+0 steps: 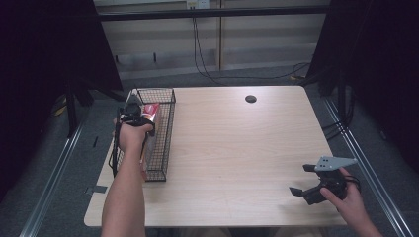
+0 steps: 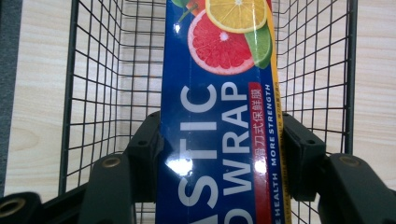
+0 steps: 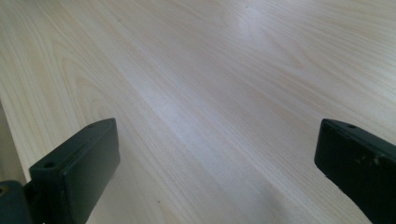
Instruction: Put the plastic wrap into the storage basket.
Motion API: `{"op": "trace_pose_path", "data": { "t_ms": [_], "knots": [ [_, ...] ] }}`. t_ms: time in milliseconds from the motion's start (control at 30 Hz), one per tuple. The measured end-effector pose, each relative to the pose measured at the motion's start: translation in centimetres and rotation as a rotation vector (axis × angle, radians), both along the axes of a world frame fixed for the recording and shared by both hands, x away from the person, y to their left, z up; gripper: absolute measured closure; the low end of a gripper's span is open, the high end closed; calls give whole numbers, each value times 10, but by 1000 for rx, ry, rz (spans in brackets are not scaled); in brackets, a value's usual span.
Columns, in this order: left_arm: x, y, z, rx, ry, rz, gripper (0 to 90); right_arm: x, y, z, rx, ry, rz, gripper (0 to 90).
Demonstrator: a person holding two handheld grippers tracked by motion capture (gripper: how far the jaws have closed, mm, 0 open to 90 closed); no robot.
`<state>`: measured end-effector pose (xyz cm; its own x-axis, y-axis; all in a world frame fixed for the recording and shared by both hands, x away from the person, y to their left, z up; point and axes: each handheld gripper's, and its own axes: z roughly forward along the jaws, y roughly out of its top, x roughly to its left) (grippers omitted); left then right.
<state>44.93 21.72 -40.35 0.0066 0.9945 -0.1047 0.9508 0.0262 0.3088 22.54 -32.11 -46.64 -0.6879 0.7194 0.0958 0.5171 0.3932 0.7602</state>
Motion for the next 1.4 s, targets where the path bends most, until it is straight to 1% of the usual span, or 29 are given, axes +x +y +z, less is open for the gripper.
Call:
{"op": "trace_pose_path", "data": {
  "t_ms": [67, 100, 167, 200, 267, 300, 333, 500, 633, 700, 733, 833, 1033, 1067, 1133, 1167, 1200, 1233, 1300, 1400],
  "knots": [
    [0, 1, -1, 0, 4, -13, 426, 0, 0, 0, -1, 0, 0, 1],
    [0, 0, -1, 1, 4, -5, 425, 0, 0, 0, 1, -1, 2, 1],
    [1, 1, -2, 3, 3, -10, 425, 0, 0, 0, 3, -3, 1, 1],
    [0, 1, -2, -1, 5, -1, 425, 0, 0, 0, 0, -3, 3, 1],
    [0, 1, -3, -4, 5, -1, 425, 0, 0, 0, 0, -4, 4, 1],
    [1, 1, -3, 6, 6, -10, 425, 0, 0, 0, -1, -3, 0, 1],
    [0, 0, -4, 1, 8, -1, 425, 0, 0, 0, -1, -1, 1, 1],
    [1, 0, -4, 3, 5, 2, 424, 0, 0, 0, 1, 0, 2, 1],
    [1, -1, -4, 15, 6, -6, 422, 0, 0, 0, 1, -1, 2, 1],
    [1, -1, -5, 31, 5, -26, 418, 0, 0, 0, 0, 1, 2, 1],
    [1, -3, -5, 24, 4, -14, 416, 0, 0, 0, -1, 0, 3, 1],
    [1, -4, -5, 36, 6, -31, 413, 0, 1, 0, 1, 0, 4, 1],
    [0, -4, -6, 31, 5, -28, 405, 0, 0, 0, -1, -3, 7, 1],
    [0, -4, -6, 25, 6, -21, 402, 0, 0, 0, 0, -3, 7, 1],
    [1, -4, -6, 22, 8, -22, 399, 0, 1, 1, -2, -2, 2, 1],
    [1, -3, -6, 28, 11, -34, 398, 0, 1, 1, -2, -2, 3, 1],
    [1, -3, -6, 24, 13, -34, 396, 0, 1, 1, -3, -1, 2, 1],
    [0, -3, -6, 17, 17, -24, 394, 0, 1, 0, -2, -1, 4, 1],
    [0, -3, -6, 14, 25, -32, 378, 0, 1, 0, -3, 0, 3, 1],
    [0, -3, -6, 2, 21, -25, 345, 0, 1, 1, -2, -1, 1, 1]
  ]
}}
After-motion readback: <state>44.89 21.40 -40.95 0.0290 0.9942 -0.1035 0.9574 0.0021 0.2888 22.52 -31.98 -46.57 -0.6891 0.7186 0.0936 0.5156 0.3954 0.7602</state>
